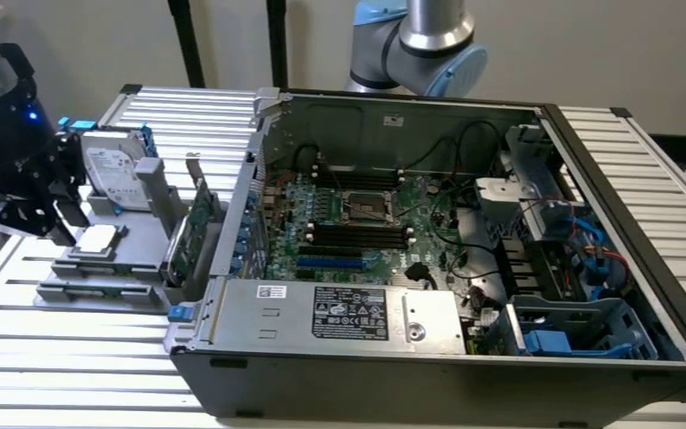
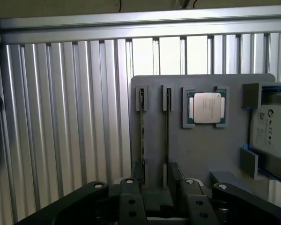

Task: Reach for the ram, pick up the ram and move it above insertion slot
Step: 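Pick up the ram and move it above insertion slot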

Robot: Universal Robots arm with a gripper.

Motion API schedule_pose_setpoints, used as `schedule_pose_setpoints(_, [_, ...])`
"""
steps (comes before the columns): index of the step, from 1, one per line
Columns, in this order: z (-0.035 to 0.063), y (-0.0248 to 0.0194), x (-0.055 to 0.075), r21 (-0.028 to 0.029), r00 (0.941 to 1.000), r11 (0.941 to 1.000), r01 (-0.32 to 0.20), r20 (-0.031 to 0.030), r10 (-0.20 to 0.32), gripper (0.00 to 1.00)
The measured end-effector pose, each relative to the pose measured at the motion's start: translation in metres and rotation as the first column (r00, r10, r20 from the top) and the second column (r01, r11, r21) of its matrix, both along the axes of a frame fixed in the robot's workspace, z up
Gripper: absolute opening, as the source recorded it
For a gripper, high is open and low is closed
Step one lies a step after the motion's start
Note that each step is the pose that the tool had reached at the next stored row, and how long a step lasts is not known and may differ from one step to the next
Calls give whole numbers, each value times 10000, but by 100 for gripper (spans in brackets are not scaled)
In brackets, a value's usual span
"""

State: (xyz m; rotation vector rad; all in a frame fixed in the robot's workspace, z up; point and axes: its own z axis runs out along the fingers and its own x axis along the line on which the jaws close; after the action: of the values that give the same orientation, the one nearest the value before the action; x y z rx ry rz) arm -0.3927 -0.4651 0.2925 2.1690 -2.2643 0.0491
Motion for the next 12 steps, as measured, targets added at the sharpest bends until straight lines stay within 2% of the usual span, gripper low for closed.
schedule_pose_setpoints(12, [-218,-53,1,-1,10000,10000,-28,-1,28,36])
